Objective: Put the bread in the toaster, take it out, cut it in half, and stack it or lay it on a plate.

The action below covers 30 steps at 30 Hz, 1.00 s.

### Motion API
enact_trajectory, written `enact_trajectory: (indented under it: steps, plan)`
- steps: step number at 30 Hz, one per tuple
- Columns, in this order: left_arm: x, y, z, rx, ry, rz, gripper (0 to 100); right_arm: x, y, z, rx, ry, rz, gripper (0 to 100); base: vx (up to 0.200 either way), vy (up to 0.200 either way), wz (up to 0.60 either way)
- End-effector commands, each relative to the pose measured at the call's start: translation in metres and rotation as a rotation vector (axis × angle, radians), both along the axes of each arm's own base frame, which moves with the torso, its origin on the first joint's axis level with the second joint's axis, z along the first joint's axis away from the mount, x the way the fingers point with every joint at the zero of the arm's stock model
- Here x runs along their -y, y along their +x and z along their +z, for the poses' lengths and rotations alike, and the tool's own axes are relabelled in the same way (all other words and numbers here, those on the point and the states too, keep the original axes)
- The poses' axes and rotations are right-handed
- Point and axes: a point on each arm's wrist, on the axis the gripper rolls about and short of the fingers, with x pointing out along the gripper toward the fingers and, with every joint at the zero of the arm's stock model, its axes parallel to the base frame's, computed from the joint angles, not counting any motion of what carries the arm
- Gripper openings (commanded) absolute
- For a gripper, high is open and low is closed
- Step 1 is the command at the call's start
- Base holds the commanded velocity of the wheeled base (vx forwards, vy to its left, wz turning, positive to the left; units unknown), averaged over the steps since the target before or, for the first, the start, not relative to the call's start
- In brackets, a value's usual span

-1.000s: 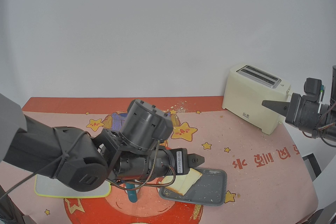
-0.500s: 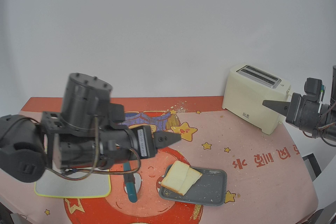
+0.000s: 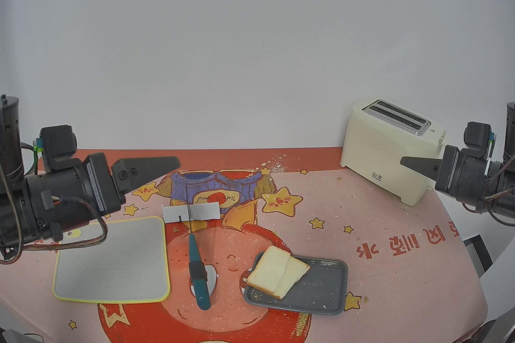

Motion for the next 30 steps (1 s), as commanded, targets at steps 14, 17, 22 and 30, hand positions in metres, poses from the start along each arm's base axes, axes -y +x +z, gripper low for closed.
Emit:
enact_trajectory:
  steps: [14,17,22,30]
  plan:
    - [-0.071,0.011,-0.012,0.137,0.380,0.350,100,0.011,0.008,-0.012,0.014,-0.119,-0.031,0,0.000,0.000,0.00]
    - [-0.078,0.009,-0.011,0.147,0.385,0.387,100,0.018,0.011,-0.011,0.028,-0.143,-0.057,0,0.000,0.000,0.00]
    - [-0.092,0.008,-0.018,0.126,0.454,0.448,100,0.037,0.014,-0.015,0.054,-0.246,-0.139,0,0.000,0.000,0.00]
    - [-0.100,-0.040,-0.021,0.227,0.537,0.480,100,0.056,0.005,-0.033,0.210,-0.461,-0.263,0,0.000,0.000,0.00]
